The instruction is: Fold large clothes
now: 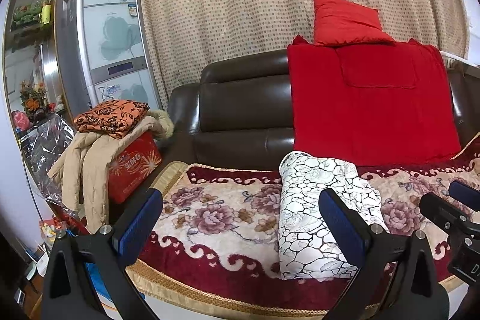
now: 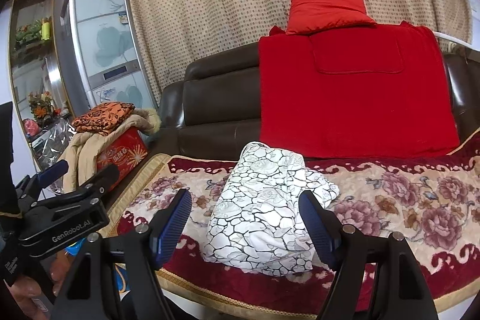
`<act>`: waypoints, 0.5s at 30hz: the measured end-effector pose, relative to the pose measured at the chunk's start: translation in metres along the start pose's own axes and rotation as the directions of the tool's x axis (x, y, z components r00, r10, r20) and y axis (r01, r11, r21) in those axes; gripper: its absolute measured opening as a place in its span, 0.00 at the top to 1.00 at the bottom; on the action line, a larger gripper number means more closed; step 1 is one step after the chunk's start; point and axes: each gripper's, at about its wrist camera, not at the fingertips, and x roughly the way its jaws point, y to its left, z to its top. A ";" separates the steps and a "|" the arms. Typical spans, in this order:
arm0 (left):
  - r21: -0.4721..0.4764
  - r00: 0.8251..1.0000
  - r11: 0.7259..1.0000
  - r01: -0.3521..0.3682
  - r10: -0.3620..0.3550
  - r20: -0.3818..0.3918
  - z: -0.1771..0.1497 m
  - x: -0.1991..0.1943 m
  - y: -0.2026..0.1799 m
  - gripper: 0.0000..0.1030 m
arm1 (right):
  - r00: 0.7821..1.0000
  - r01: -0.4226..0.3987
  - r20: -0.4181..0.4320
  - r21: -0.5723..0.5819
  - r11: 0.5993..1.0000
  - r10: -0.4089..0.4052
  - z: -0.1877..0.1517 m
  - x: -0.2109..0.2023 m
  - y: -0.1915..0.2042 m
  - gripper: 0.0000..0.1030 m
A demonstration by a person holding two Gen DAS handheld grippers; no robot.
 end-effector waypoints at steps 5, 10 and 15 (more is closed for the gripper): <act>-0.007 1.000 1.000 0.009 -0.009 -0.002 0.000 0.000 0.001 0.00 | 1.000 0.009 -0.003 -0.002 1.000 -0.009 0.002 0.000 0.001 0.25; -0.007 1.000 1.000 0.010 -0.010 0.004 0.001 -0.001 0.001 0.00 | 1.000 0.006 -0.004 -0.014 1.000 -0.006 0.004 0.002 0.006 0.25; -0.009 1.000 1.000 0.014 -0.014 0.002 0.003 0.001 -0.001 0.00 | 1.000 0.011 -0.009 -0.014 1.000 -0.011 0.004 0.005 0.005 0.25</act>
